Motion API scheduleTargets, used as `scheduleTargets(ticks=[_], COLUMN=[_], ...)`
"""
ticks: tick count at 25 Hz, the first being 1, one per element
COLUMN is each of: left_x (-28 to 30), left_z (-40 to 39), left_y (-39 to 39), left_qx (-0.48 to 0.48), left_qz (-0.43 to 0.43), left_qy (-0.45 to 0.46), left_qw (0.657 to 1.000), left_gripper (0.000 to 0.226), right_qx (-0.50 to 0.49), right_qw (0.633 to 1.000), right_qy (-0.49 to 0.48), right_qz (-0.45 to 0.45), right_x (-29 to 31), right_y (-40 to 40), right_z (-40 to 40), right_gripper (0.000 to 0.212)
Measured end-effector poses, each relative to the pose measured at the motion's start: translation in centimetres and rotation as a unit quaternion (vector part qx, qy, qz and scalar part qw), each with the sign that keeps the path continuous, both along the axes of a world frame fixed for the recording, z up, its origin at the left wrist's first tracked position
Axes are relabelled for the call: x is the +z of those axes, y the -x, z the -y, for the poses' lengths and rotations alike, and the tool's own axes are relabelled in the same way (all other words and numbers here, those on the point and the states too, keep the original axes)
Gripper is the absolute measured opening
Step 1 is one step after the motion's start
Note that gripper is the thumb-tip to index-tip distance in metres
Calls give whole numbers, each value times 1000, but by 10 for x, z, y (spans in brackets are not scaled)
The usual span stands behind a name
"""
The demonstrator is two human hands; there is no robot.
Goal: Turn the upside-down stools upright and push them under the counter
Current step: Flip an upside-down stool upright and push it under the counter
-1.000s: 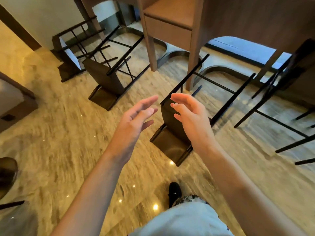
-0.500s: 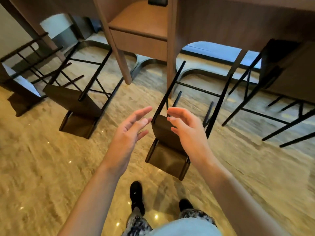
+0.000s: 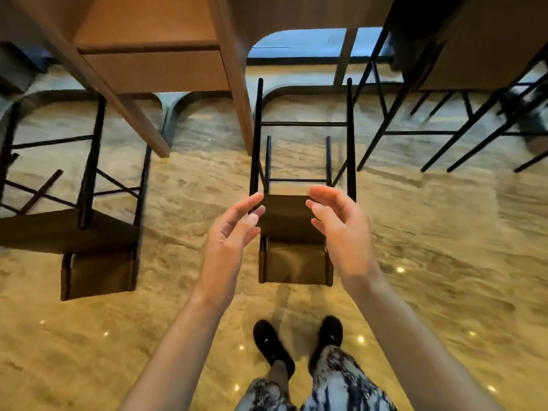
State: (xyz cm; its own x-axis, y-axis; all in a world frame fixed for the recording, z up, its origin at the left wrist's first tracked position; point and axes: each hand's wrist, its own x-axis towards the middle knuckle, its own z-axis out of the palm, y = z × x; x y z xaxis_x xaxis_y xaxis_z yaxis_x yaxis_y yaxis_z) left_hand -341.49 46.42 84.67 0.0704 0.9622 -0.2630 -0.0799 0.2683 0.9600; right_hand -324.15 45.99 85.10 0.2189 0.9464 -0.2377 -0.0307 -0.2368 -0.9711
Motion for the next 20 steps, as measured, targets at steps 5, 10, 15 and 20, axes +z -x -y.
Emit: scheduleTargets(ticks=[5,10,15,20], left_x=[-41,-88,-128,-171], left_z=[-21,-30,-31,-34], left_y=[-11,-29,-46,-54], left_qx=[-6,-21,-31,-32], left_qz=[-2,-9,-14,-10], left_qy=[27,36,60,72], left_qw=[1000,999,998,997], left_gripper=[39,40,40,37], right_qx=[-48,-60,-61,-69], right_qw=[998,997,996,994], right_qy=[28,48,67,85], right_qz=[-1,-6,-14,-16], right_x=[-42,-87,-122,-160], right_y=[-16,-35,-46,-59], right_z=[-1,-2,-6,-5], right_gripper=[33,34,34,29])
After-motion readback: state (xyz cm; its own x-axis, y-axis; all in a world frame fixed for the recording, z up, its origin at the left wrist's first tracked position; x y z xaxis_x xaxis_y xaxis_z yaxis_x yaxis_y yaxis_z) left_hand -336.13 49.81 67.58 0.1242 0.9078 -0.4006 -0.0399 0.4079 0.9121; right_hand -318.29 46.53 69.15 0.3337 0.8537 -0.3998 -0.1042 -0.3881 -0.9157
